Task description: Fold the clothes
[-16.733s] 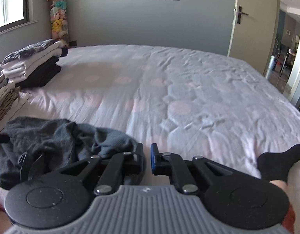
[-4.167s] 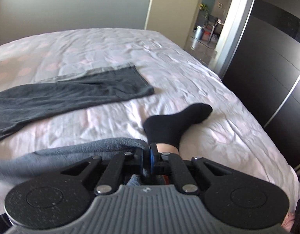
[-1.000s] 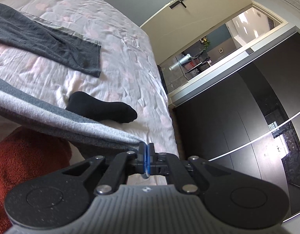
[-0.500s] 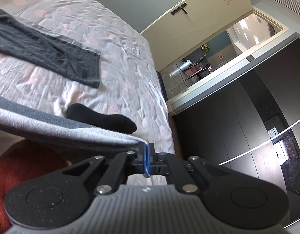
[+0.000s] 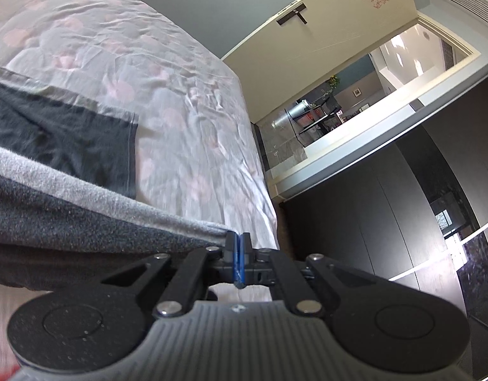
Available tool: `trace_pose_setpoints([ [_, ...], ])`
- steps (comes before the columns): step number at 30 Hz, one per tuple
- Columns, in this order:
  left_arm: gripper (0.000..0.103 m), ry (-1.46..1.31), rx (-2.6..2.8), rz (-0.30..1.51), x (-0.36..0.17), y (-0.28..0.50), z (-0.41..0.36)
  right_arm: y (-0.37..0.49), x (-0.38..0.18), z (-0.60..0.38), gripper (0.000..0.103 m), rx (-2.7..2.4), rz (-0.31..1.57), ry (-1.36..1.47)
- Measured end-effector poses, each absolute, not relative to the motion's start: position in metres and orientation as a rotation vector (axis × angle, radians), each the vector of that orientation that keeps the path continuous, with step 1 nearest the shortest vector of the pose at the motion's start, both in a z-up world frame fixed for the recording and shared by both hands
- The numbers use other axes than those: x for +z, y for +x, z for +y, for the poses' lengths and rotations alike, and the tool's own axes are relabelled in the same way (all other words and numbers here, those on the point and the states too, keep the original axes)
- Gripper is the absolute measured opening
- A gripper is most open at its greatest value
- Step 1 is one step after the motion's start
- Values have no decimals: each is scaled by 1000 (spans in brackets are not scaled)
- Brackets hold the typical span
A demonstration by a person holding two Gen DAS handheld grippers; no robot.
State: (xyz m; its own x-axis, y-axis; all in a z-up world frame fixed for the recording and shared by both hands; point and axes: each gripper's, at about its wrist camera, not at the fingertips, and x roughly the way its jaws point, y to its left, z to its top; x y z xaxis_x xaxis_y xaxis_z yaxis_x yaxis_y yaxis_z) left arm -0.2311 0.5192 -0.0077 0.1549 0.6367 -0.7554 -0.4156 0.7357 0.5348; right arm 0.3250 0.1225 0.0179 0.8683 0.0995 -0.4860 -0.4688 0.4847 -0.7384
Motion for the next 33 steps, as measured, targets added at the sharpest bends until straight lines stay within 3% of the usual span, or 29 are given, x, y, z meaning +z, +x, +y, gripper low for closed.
trace_pose_setpoints([
  [8,1,206,814,1258,-42,-177,587,401,-14,235,1,364,399,-1070],
  [18,1,155,868,1304,-101,-134,648,462,-101,341,2,380,452,-1139],
  [21,3,159,910,1288,-107,-133,650,464,-110,346,13,382,461,-1118],
  [23,5,163,956,1257,-104,-136,649,465,-111,345,36,376,467,-1090],
  [29,18,98,978,1098,-70,-145,609,462,-88,310,37,371,538,-903],
  [33,19,65,891,1064,-61,-139,568,459,-77,259,37,408,663,-634],
])
